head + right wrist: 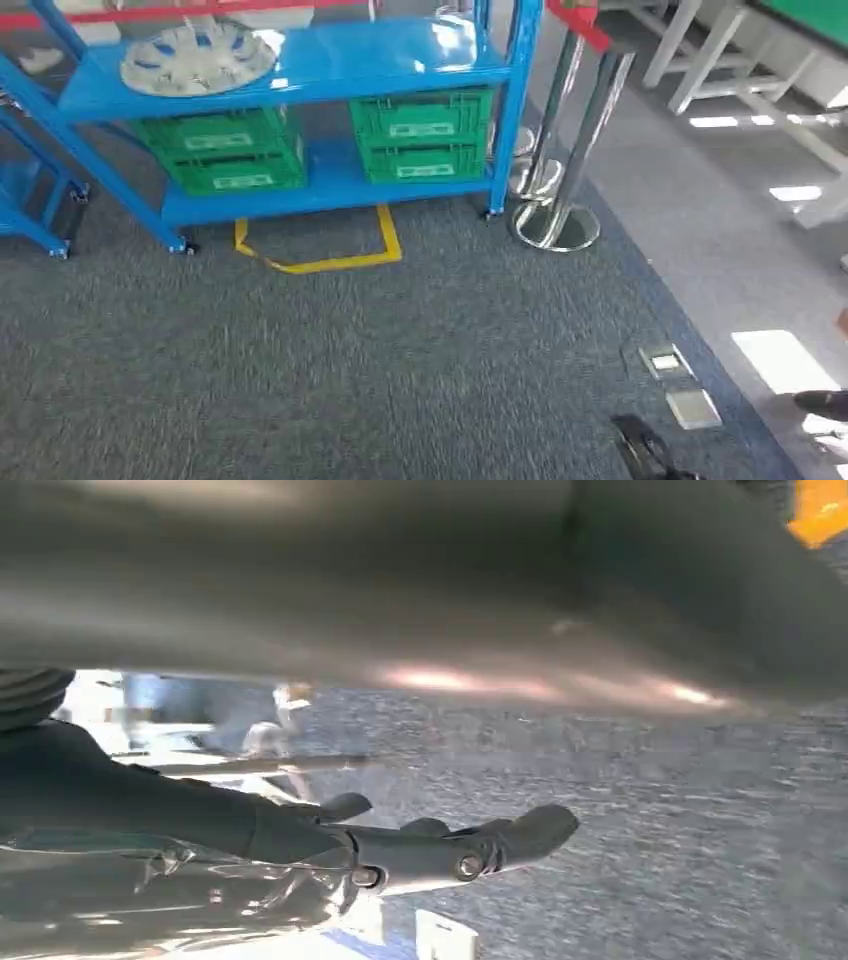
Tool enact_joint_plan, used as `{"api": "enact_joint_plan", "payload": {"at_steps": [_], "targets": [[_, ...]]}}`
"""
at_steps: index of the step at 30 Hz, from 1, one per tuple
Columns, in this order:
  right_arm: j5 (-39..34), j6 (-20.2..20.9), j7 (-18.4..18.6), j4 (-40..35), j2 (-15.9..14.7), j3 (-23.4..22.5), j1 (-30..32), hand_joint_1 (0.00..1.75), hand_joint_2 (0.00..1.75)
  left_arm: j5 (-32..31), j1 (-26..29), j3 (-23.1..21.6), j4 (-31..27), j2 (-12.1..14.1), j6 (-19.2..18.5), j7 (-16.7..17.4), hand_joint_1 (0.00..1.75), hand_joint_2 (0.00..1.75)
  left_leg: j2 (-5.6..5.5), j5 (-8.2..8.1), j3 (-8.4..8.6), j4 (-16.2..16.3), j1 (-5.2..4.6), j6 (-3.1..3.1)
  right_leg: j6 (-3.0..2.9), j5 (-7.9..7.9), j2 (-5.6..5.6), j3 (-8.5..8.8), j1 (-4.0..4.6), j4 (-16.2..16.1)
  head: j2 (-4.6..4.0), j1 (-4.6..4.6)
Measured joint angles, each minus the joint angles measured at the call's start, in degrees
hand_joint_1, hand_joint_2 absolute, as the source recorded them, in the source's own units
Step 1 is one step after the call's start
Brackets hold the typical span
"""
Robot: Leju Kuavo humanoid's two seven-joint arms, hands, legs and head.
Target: Take the parts from the cabinet and place them on the table.
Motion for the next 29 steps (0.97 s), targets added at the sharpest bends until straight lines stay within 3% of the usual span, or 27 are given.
{"api": "enact_joint_plan", "payload": {"at_steps": [1, 3, 4, 5, 6, 7, 9, 10, 11, 13, 14, 15, 16, 18, 19, 20, 21, 22, 23, 24, 25, 26, 29], "targets": [[0.0, 0.0, 0.1, 0.0, 0.0, 0.0, 0.2, 0.0, 0.0, 0.0, 0.1, 0.0, 0.0, -0.2, 0.0, 0.0, 0.0, 0.0, -0.08, -0.53, 0.67, 0.1, 0.28, -0.35, 0.35, 2.99, -0.03, 0.54, -0.37, -3.0, 0.0, 0.04], [0.0, 0.0, 0.0, 0.1, 0.0, 0.0, 0.3, 0.0, 0.0, 0.0, 0.3, 0.0, 0.0, -0.3, 0.0, 0.0, 0.0, 0.0, -0.07, -1.81, 1.9, 0.7, 0.87, -1.28, 1.25, 10.0, -0.03, 2.98, -0.98, -12.5, 0.0, 0.2], [0.0, 0.0, 0.0, 0.2, 0.1, 0.0, 0.4, 0.0, 0.0, 0.0, 0.3, 0.0, 0.0, 0.1, 0.0, 0.0, 0.0, 0.0, -0.1, -2.11, 1.95, 0.5, 0.8, -1.73, 1.33, 9.27, 0.33, 3.22, -0.57, -12.3, 0.0, 0.39], [0.0, 0.0, 0.0, 0.3, 0.2, 0.0, 0.2, 0.0, 0.0, 0.0, 0.0, 0.0, 0.0, -0.1, 0.0, 0.0, 0.0, 0.0, -0.06, -2.25, 1.69, 1.2, 0.82, -2.08, 0.43, 7.05, 0.03, 3.05, -0.31, -14.0, 0.0, 0.48], [0.0, 0.0, 0.0, 0.3, 0.2, 0.0, 0.3, 0.0, 0.0, 0.0, -0.3, 0.0, 0.0, 0.0, 0.0, 0.0, 0.0, 0.0, -0.09, -2.44, 1.28, 1.3, 0.71, -2.36, -1.07, 8.14, 0.36, 3.37, -0.23, -13.3, 0.0, 0.52], [0.0, 0.0, 0.0, 0.3, 0.2, 0.0, 0.3, 0.0, 0.0, 0.0, -0.3, 0.0, 0.0, 0.0, 0.0, 0.0, 0.0, 0.0, -0.12, -2.53, 1.6, 1.4, 0.51, -2.61, -1.84, 7.96, 0.27, 2.83, -0.12, -13.4, 0.0, 0.09], [0.0, 0.1, 0.0, 0.4, 0.2, 0.0, 0.4, 0.0, 0.0, 0.1, -0.2, 0.0, 0.0, 0.2, 0.0, 0.0, 0.0, 0.0, -0.21, -2.99, 1.71, 1.8, 0.58, -3.02, -2.42, 7.98, 0.26, 4.51, -0.64, -13.7, 0.0, 0.17], [0.1, 0.1, -0.2, 0.4, 0.2, 0.0, 0.5, 0.0, 0.0, 0.1, -0.2, 0.0, 0.0, 0.1, 0.0, 0.0, 0.0, 0.0, 0.01, -3.25, 0.83, 3.9, 0.62, -3.34, -2.59, 7.99, 0.29, 4.86, -0.61, -13.9, 0.0, -0.37], [0.1, 0.1, -0.2, 0.4, 0.2, 0.0, 0.3, 0.0, 0.0, 0.1, -0.3, 0.0, 0.0, 0.1, 0.0, 0.0, 0.0, 0.0, 0.07, -4.16, -1.5, 7.9, 0.81, -3.68, -2.79, 7.85, 0.23, 5.05, -0.61, -14.0, 0.0, -0.68], [0.1, 0.1, -0.2, 0.4, 0.2, 0.0, 0.2, 0.0, 0.0, 0.3, -0.4, 0.0, 0.0, 0.0, 0.0, 0.0, 0.0, 0.0, 0.09, -7.43, -8.09, 17.5, 1.06, -4.01, -3.15, 7.45, 0.21, 5.45, -0.45, -14.2, 0.0, -0.77], [0.2, 0.1, -0.2, 0.4, 0.2, 0.0, 0.2, 0.0, 0.0, 0.3, -0.3, 0.0, 0.0, -0.1, 0.0, 0.0, 0.0, 0.0, 0.09, -8.03, -10.42, 20.2, 1.06, -3.98, -3.19, 7.07, 0.22, 5.81, -0.42, -14.2, 0.0, -0.76], [0.2, 0.1, -0.2, 0.5, 0.2, 0.0, 0.2, 0.0, 0.0, 0.4, -0.1, 0.0, 0.0, -0.2, 0.0, 0.0, 0.0, 0.0, 0.08, -7.14, -11.58, 20.4, 1.06, -3.86, -3.22, 6.7, 0.25, 6.29, -0.39, -14.2, 0.0, -0.75], [0.2, 0.2, -0.1, 0.5, 0.2, 0.0, 0.3, 0.0, 0.0, 0.4, 0.0, 0.0, 0.0, -0.2, 0.0, 0.0, 0.0, 0.0, 0.08, -4.79, -11.48, 18.1, 1.05, -3.59, -3.21, 6.28, 0.32, 6.92, -0.32, -14.3, 0.0, -0.79], [0.3, 0.3, -0.1, 0.5, 0.2, 0.0, 0.2, 0.0, 0.0, 0.4, 0.0, 0.0, 0.0, -0.2, 0.0, 0.0, 0.0, 0.0, 0.08, 2.11, -8.35, 8.4, 0.76, -2.52, -3.13, 5.45, 0.39, 8.08, -0.16, -14.4, 0.0, -0.81], [0.3, 0.4, -0.1, 0.5, 0.2, 0.0, 0.2, 0.0, 0.0, 0.4, 0.0, 0.0, 0.0, 0.0, 0.0, 0.0, 0.0, 0.0, 0.24, 4.13, -6.95, 4.1, 0.38, -1.83, -3.09, 5.08, 0.39, 7.95, -0.33, -14.6, 0.0, -0.81], [0.4, 0.4, -0.1, 0.5, 0.2, 0.0, 0.1, 0.0, 0.0, 0.5, 0.0, 0.0, 0.0, 0.1, 0.0, 0.0, 0.0, 0.0, 0.25, 0.35, -6.65, 4.7, -0.06, -1.67, -2.66, 4.76, 0.69, 8.45, -0.03, -14.6, 0.0, -0.81], [0.4, 0.4, -0.1, 0.5, 0.2, 0.0, -0.1, 0.0, 0.0, 0.5, -0.2, 0.0, 0.0, 0.2, 0.0, 0.0, 0.0, 0.0, -0.07, -1.41, -6.39, 3.6, -0.08, -1.48, -2.21, 4.26, 0.64, 8.3, -0.2, -14.9, 0.0, -0.96], [0.4, 0.4, 0.0, 0.5, 0.2, 0.0, -0.1, 0.0, 0.0, 0.5, -0.3, 0.0, 0.0, 0.1, 0.0, 0.0, 0.0, 0.0, -0.06, -0.75, -5.96, 3.2, -0.11, -1.44, -1.93, 4.52, 0.49, 9.16, -0.2, -15.5, 0.0, -1.01], [0.4, 0.5, -0.1, 0.5, 0.2, 0.0, 0.0, 0.0, 0.0, 0.5, -0.1, 0.0, 0.0, 0.2, 0.1, 0.0, 0.0, 0.0, -0.32, 0.03, -5.29, 2.2, 0.07, -1.09, -1.48, 5.75, 0.47, 10.01, -0.01, -14.3, 0.0, -0.85], [0.4, 0.5, 0.0, 0.5, 0.2, 0.0, -0.1, 0.0, 0.0, 0.6, 0.1, 0.0, 0.0, 0.1, 0.1, -0.1, 0.0, 0.0, -0.2, 1.46, -3.83, 1.4, 0.35, -0.72, -1.21, 5.06, 0.39, 10.73, 0.02, -14.6, 0.0, -0.83], [0.4, 0.5, -0.1, 0.5, 0.2, 0.1, -0.1, 0.0, 0.0, 0.6, 0.2, 0.0, 0.0, 0.2, 0.1, -0.1, 0.0, 0.0, 0.21, 1.57, -3.0, 1.2, 0.47, -0.87, -1.02, 4.01, 0.19, 10.57, -0.14, -13.5, 0.0, -0.68], [0.4, 0.5, -0.1, 0.5, 0.2, 0.1, -0.3, 0.0, 0.0, 0.6, 0.2, 0.0, 0.0, 0.2, 0.1, -0.2, 0.0, 0.0, 0.17, 1.36, -2.54, 1.2, 0.49, -0.72, -0.81, 2.61, 0.09, 9.23, 0.0, -10.6, 0.0, -0.46], [0.4, 0.5, -0.1, 0.5, 0.2, 0.1, -0.3, 0.0, 0.0, 0.6, -0.1, 0.0, 0.0, 0.0, 0.1, -0.2, 0.0, 0.0, 0.16, 0.51, -2.01, 1.2, 0.37, -0.35, -0.37, -2.78, 0.08, 1.17, 0.19, 1.4, 0.0, -0.02]]}}
